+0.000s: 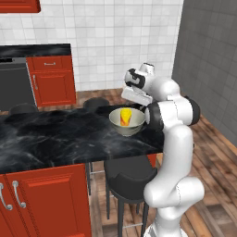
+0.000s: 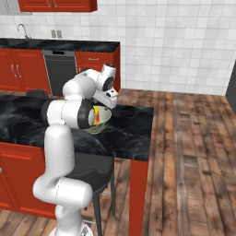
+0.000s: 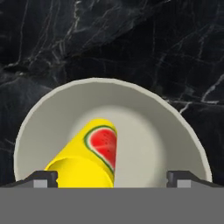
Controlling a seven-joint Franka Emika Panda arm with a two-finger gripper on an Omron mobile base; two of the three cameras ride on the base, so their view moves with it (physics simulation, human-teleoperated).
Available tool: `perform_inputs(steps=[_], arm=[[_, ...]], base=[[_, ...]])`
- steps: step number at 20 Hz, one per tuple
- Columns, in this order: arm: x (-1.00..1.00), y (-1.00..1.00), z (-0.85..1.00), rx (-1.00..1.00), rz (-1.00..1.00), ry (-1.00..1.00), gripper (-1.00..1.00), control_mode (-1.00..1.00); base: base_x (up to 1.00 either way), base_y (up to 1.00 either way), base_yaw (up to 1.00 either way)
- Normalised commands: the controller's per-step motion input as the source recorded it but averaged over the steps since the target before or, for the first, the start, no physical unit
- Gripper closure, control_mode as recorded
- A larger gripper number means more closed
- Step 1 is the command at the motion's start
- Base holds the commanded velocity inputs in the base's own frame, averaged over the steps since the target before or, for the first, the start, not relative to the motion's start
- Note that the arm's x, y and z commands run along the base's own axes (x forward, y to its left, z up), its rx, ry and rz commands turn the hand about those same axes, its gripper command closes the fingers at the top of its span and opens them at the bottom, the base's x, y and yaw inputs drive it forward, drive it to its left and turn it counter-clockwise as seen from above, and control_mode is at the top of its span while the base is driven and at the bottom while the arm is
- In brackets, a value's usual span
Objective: Place the cup inside the bowl on the dining table and move the bowl to any counter.
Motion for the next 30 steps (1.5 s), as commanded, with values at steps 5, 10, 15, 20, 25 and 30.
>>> perform_inputs(steps=[5,10,15,20,25,30], arm=[[0.0,-0.07,0.0,0.0,0.0,0.05,-1.0,-1.0],[0.0,-0.09,-0.03,-0.01,0.0,0.11,-1.0,-1.0],[0.0,-0.15,-0.04,0.0,0.0,0.09,-1.0,-1.0],[0.0,-0.18,0.0,-0.01,0.0,0.04,-1.0,-1.0],[0.0,-0.22,0.0,0.0,0.0,0.01,-1.0,-1.0],[0.0,-0.25,-0.04,0.0,0.0,0.0,-1.0,-1.0]], base=[[0.0,0.0,0.0],[0.0,0.0,0.0],[0.0,0.0,0.0],[0.0,0.0,0.0],[0.0,0.0,0.0],[0.0,0.0,0.0]])
